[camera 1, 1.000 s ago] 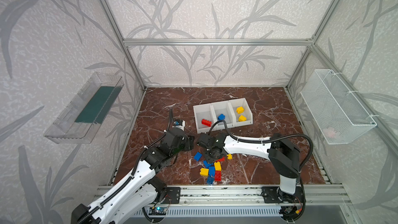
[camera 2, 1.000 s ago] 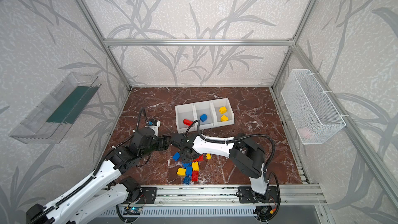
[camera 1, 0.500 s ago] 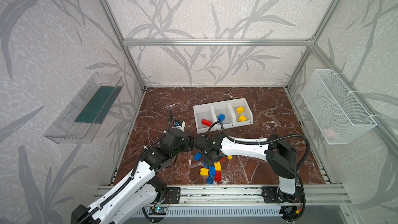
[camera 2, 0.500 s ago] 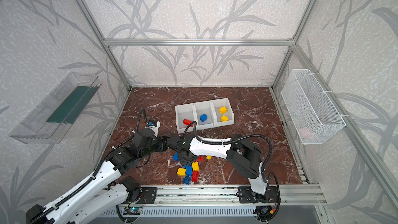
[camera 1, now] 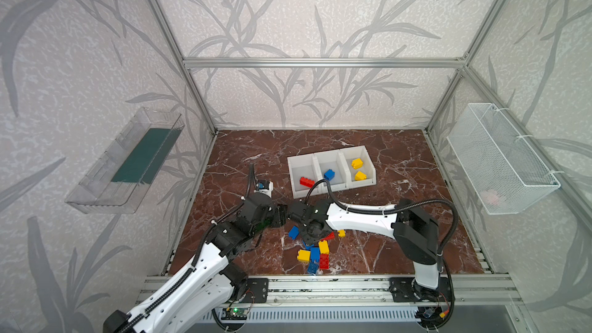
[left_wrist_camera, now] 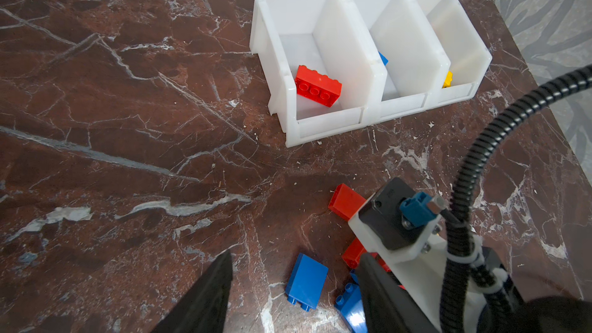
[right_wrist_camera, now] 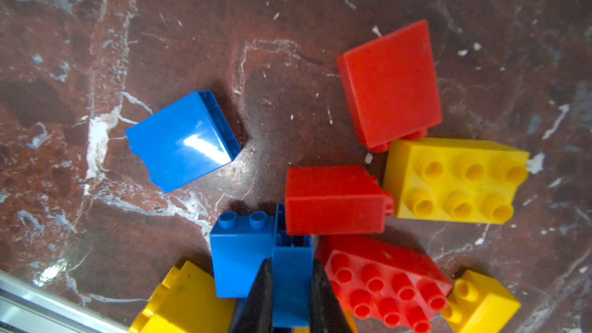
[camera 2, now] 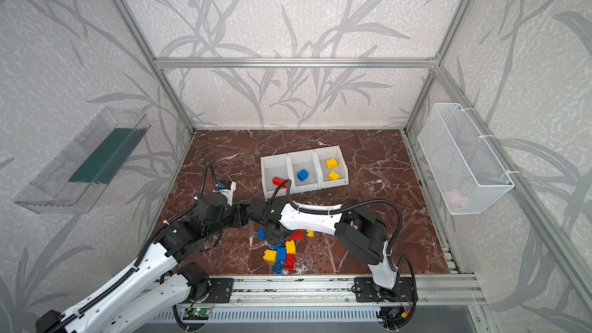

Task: Sort the legos into containers by color
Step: 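Carry the blue brick to the middle compartment and open the right gripper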

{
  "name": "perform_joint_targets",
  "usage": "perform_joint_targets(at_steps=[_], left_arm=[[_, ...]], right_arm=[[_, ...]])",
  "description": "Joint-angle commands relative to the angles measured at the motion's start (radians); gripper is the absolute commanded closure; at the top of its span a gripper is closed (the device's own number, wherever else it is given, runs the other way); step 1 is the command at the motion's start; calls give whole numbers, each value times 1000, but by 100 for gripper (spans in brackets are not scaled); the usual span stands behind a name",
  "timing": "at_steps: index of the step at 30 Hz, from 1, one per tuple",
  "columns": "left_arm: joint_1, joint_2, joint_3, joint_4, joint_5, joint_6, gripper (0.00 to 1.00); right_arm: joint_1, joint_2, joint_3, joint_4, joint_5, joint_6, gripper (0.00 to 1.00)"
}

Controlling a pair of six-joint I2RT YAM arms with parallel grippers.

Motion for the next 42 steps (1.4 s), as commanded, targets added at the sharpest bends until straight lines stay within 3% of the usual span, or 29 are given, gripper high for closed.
perform_joint_targets(at_steps=[1, 7, 13, 21, 30, 32, 38, 42], left_arm=[[4, -3, -2, -15, -23, -10, 35], [5, 6, -1, -13, -24, -16, 35], [7, 3, 10, -22, -13, -18, 35], [5, 8, 10, -32, 24, -36, 35], [6, -23, 1, -61, 21, -51, 35], [7, -26, -1, -70, 21, -51, 35], [7, -26, -7, -78, 35, -58, 35], [6, -21, -11, -84, 45, -62, 35]], right_arm=[[-39, -75, 22, -32, 23, -54, 91], [-119, -125, 96, -57, 32, -152, 92], [-291, -96, 187, -51, 32, -263, 92], [-465, 80, 423, -79, 67, -375, 92], [-512, 243, 617, -155, 131, -414, 86], [-515, 251, 625, -161, 133, -411, 81], [-515, 219, 611, -168, 129, -398, 52], [-516, 171, 600, -180, 129, -404, 47]])
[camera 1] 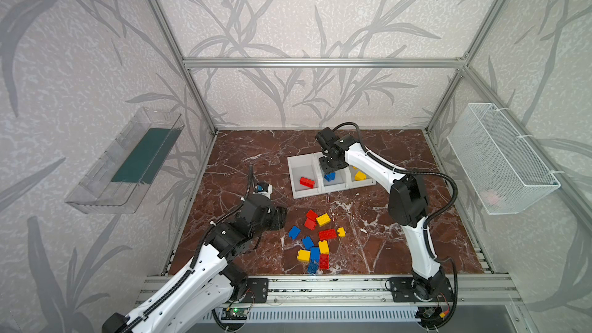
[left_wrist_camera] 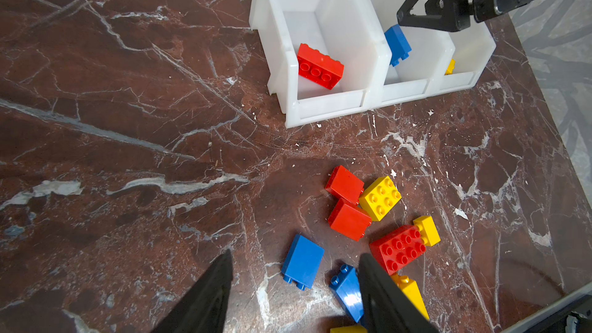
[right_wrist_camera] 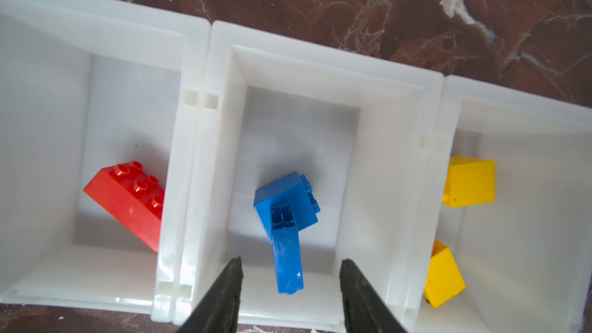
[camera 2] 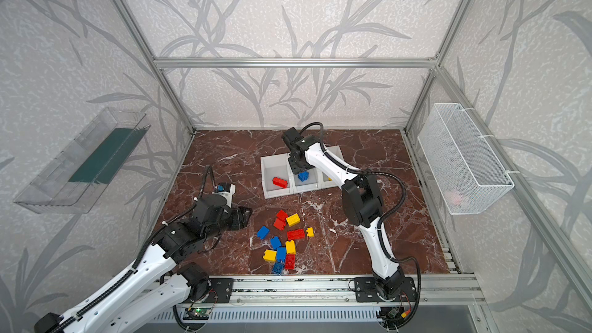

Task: Sort the legos into containers by color
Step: 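Carry the blue brick to the middle compartment and open the right gripper, then withdraw the right gripper from the bin while the left gripper lowers toward the pile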

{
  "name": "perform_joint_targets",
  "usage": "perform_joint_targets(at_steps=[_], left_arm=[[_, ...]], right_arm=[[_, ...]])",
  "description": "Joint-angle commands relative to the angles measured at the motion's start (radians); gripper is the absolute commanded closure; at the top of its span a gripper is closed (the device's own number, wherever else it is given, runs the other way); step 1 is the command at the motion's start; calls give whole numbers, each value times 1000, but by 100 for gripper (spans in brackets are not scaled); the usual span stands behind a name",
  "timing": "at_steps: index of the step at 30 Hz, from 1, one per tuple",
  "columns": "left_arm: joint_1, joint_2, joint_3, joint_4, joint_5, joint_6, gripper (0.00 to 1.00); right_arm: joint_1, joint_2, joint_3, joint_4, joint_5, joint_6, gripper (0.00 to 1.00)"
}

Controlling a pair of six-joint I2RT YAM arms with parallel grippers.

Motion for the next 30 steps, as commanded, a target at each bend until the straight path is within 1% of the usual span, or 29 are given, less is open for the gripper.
perform_joint_targets(at_steps=[1, 4, 8, 16, 20, 24, 27, 30], left_arm=[[3, -5, -11, -26, 8, -18, 35], [5, -2, -11, -37, 12, -16, 35], [5, -2, -15, -48, 15, -11, 35], [2, 21, -13, -72, 24, -11, 35], [-1, 60, 0, -89, 31, -2, 35], [-7, 125, 12, -89, 67, 19, 35], [-40, 185, 31, -102, 42, 42, 35], [-77, 244, 35, -90, 30, 59, 34]], right_arm=[[-3, -90, -1, -37, 9, -5, 47], [1, -169, -76, -9, -9, 1, 46], [0, -297, -218, 51, -30, 18, 45], [0, -562, -497, 95, -53, 46, 44], [0, -691, -657, 118, -44, 70, 44], [0, -812, -807, 155, -12, 100, 43], [-3, -884, -892, 173, -2, 123, 42], [-6, -930, -942, 166, -4, 144, 41]])
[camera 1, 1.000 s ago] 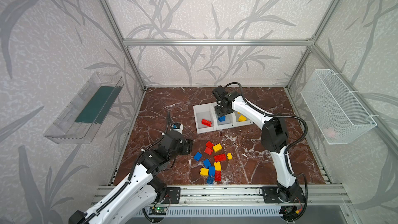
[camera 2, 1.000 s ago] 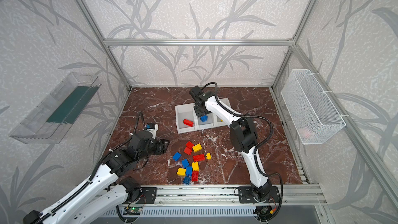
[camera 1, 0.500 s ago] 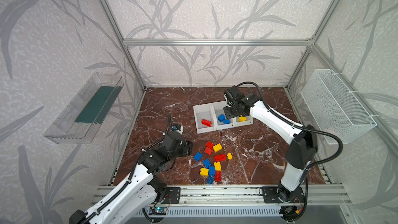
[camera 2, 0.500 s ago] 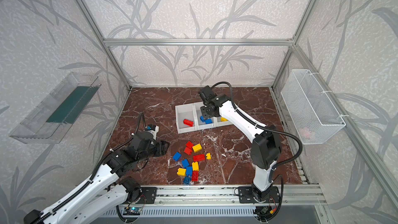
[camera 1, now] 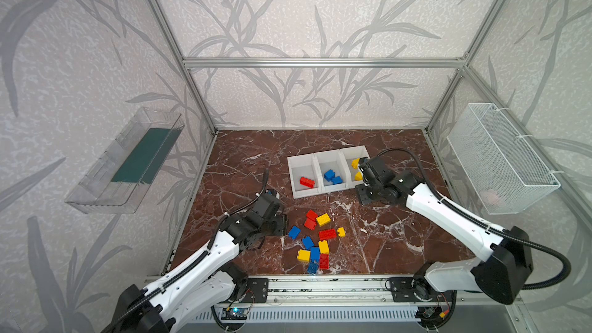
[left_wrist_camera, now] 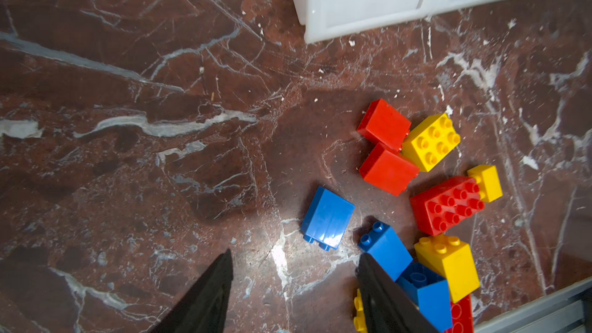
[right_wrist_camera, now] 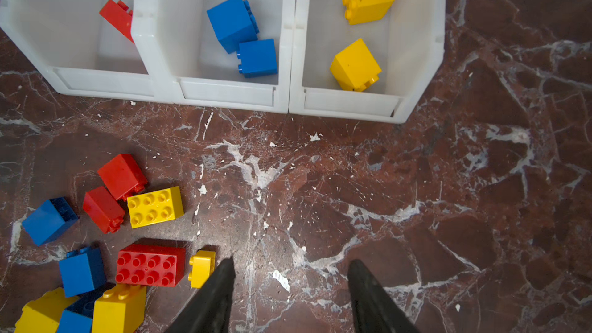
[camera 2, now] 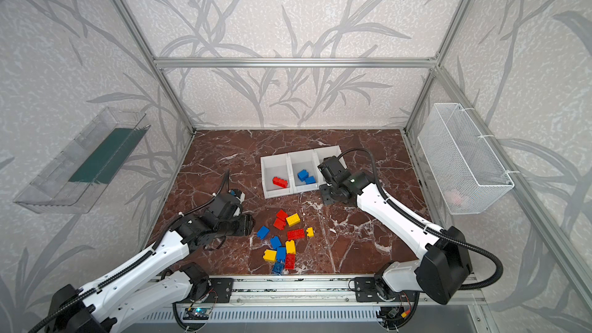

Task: Sort the legos into containers by color
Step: 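Withdraw the right gripper from the bin while the left gripper lowers toward the pile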

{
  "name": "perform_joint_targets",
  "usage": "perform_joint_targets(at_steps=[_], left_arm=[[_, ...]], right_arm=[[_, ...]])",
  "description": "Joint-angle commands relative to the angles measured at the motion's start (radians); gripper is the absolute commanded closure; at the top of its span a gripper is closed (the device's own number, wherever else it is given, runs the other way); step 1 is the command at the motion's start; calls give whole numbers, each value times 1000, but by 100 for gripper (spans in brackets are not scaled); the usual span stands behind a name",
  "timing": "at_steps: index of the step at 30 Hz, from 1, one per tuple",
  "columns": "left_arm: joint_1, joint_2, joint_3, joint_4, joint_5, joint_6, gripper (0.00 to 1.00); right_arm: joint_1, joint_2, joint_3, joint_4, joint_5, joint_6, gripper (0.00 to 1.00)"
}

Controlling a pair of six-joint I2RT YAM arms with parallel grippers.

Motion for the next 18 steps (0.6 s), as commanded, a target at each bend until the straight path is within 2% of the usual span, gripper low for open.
perform_joint_targets(at_steps=[1, 12, 18], left_arm=[[-33, 50, 34, -10, -20, 35, 33], [-95, 274, 89, 20, 25, 100, 32], [-123, 388, 127, 12, 10, 118, 32]], right_arm=[[-5, -56, -39, 23, 19, 43, 41], [-20, -172, -152, 25, 24, 74, 40], [-21, -234, -202, 28, 24, 80, 40]])
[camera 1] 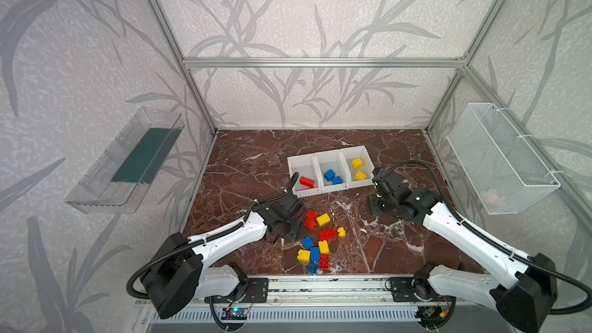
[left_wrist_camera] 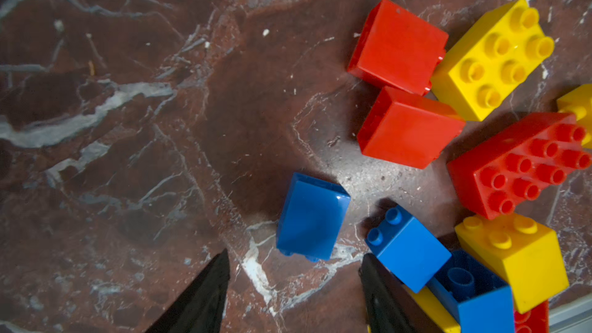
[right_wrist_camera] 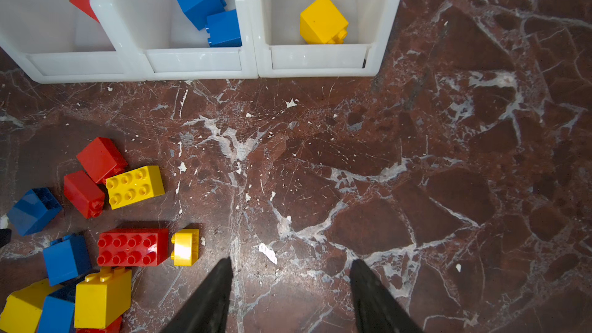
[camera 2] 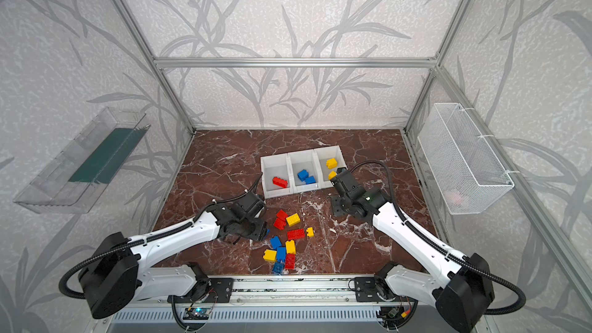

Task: Sort the legos into containers by color
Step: 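Withdraw the right gripper from the bin while the left gripper lowers toward the pile, then close the left gripper on a blue brick at the pile's edge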

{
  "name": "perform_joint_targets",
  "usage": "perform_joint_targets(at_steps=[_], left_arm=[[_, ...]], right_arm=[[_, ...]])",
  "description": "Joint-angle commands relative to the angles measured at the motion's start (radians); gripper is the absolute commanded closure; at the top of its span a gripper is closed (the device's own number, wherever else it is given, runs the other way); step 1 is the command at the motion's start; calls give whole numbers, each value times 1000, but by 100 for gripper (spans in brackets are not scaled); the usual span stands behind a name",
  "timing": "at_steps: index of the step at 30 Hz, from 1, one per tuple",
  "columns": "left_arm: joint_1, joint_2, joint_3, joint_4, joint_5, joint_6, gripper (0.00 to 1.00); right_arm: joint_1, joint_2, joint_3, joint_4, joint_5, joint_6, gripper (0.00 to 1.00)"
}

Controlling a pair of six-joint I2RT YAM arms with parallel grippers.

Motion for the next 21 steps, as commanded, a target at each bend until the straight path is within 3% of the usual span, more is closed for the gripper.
perform_joint_targets(at_steps=[1, 7, 13, 21], left_arm=[[-11, 45, 32, -4, 0, 24, 32], [-18, 97, 36, 46, 30, 25, 36], [-21, 129, 23, 58, -31, -6, 41], [-34, 133, -11, 118, -42, -76, 59]], right_arm=[[-5, -48, -25, 1, 13, 14, 40], [-7, -122, -70, -22, 23, 23, 40], [-9, -167, -106, -23, 11, 33, 39], [-12, -179, -129, 5, -2, 29, 40]])
